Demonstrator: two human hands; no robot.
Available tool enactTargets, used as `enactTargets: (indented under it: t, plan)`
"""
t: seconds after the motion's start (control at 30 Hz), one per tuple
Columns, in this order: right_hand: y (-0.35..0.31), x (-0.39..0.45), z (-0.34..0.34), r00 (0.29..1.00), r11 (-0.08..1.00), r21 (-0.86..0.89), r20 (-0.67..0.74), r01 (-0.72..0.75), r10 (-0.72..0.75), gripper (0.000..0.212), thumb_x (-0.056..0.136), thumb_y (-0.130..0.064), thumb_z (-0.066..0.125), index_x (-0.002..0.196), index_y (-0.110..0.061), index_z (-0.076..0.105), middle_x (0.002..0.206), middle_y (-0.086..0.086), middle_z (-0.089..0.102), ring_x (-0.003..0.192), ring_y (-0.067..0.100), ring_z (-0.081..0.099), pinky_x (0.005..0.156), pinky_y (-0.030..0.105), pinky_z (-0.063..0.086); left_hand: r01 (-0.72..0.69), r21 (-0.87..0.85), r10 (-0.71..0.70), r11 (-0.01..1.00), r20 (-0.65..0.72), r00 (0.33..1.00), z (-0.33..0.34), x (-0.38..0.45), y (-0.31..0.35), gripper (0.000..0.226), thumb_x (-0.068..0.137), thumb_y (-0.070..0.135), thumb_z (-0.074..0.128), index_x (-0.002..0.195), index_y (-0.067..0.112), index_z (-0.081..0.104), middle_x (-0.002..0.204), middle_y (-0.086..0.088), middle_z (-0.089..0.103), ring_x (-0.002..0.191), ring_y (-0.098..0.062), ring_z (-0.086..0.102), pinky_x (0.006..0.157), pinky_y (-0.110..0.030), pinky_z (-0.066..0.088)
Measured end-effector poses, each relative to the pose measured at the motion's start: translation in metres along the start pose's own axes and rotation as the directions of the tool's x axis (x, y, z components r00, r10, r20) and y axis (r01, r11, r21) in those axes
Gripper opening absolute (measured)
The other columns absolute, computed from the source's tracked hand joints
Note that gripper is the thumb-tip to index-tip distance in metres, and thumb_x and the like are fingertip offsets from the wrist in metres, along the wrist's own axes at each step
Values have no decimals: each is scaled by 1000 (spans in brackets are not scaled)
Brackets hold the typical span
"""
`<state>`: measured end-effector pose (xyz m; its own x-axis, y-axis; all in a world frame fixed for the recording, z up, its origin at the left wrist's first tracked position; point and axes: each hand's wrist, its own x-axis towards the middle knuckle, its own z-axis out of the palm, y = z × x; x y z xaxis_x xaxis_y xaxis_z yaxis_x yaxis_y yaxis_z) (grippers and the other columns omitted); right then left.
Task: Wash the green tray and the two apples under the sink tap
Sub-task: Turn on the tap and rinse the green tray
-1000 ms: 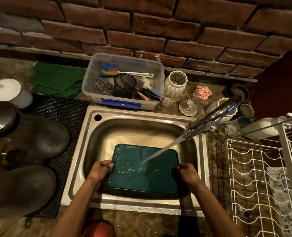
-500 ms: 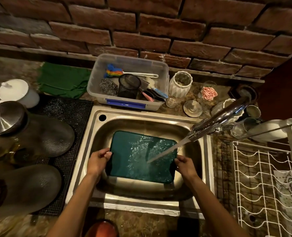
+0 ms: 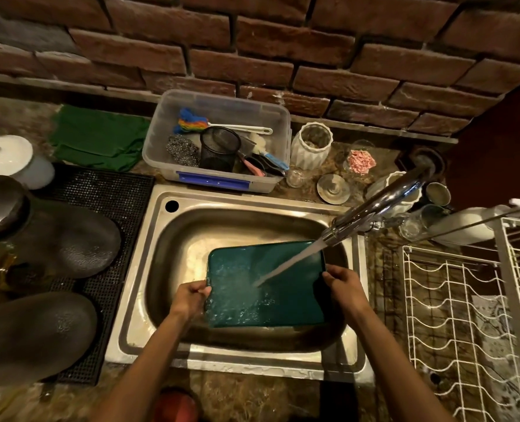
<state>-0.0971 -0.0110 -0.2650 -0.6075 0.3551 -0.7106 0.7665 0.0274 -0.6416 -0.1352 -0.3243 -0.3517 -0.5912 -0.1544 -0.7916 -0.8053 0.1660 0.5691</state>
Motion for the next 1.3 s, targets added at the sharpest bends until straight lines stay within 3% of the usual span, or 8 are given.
enactTargets:
  t: [0.07, 0.2, 0.43, 0.57, 0.87, 1.03, 1.2, 1.3]
  plan:
    - [10, 2, 2, 999, 999, -2, -5, -40, 40, 27, 102, -6, 49, 97, -20, 72, 102, 11, 74, 98, 29, 71, 90, 48, 59, -4, 22, 3, 1000, 35, 999, -7, -7, 8, 14, 96, -9, 54, 92, -4, 66, 69, -7, 61, 63, -16, 57, 49, -16, 49]
    - [31, 8, 14, 993, 993, 1, 4, -120, 120, 25, 102, -6, 47, 108, -7, 71, 92, 8, 74, 84, 22, 71, 70, 34, 59, -47, -19, 49, 999, 73, 996, -26, -16, 25, 17, 97, -3, 55, 106, -6, 68, 94, -15, 66, 88, -23, 57, 61, -21, 52]
    - [43, 14, 47, 986, 987, 6, 31, -162, 162, 28, 98, 8, 43, 96, 9, 71, 104, 29, 71, 93, 37, 66, 98, 58, 52, -137, -101, 141, 985, 37, 989, -44, -24, 53, 27, 94, 2, 62, 119, 11, 66, 88, -8, 71, 65, -10, 67, 57, -21, 56]
    - [42, 15, 50, 993, 991, 70, 23, -117, 116, 37, 99, 8, 43, 83, -9, 72, 104, 25, 72, 110, 45, 66, 101, 59, 50, -181, -97, 181, 979, -17, 983, -46, -22, 59, 34, 94, -3, 59, 128, -6, 61, 107, -17, 68, 94, -25, 64, 81, -32, 54]
    - [20, -6, 18, 1000, 996, 90, 5, 21, -22, 30, 101, 0, 48, 121, -4, 69, 117, 19, 73, 111, 31, 68, 102, 46, 53, -58, -39, 57, 998, -25, 998, -26, -18, 17, 36, 97, 2, 58, 132, -7, 59, 126, -29, 64, 105, -26, 57, 102, -49, 46]
    - [20, -14, 13, 998, 997, 74, -59, -22, 26, 28, 103, -6, 48, 116, -10, 72, 113, 13, 73, 109, 29, 67, 100, 45, 54, 10, 15, -11, 1000, 39, 999, -20, -23, 3, 30, 97, 3, 58, 124, -7, 65, 101, -14, 64, 89, -23, 53, 75, -30, 43]
    - [28, -13, 16, 995, 995, 56, -51, -81, 84, 33, 104, -6, 44, 94, -18, 72, 86, 1, 73, 81, 16, 68, 65, 27, 57, 16, 42, -18, 999, 64, 998, -29, -27, 8, 18, 98, 4, 58, 106, -2, 72, 92, -16, 61, 74, -22, 53, 60, -25, 41]
    - [37, -9, 23, 993, 993, 22, -27, -113, 113, 30, 103, -6, 44, 99, -10, 73, 92, 10, 74, 88, 27, 71, 81, 41, 61, -20, 43, 18, 999, 62, 998, -38, -27, 11, 18, 97, 3, 58, 103, -5, 73, 91, -13, 65, 81, -24, 58, 71, -28, 48]
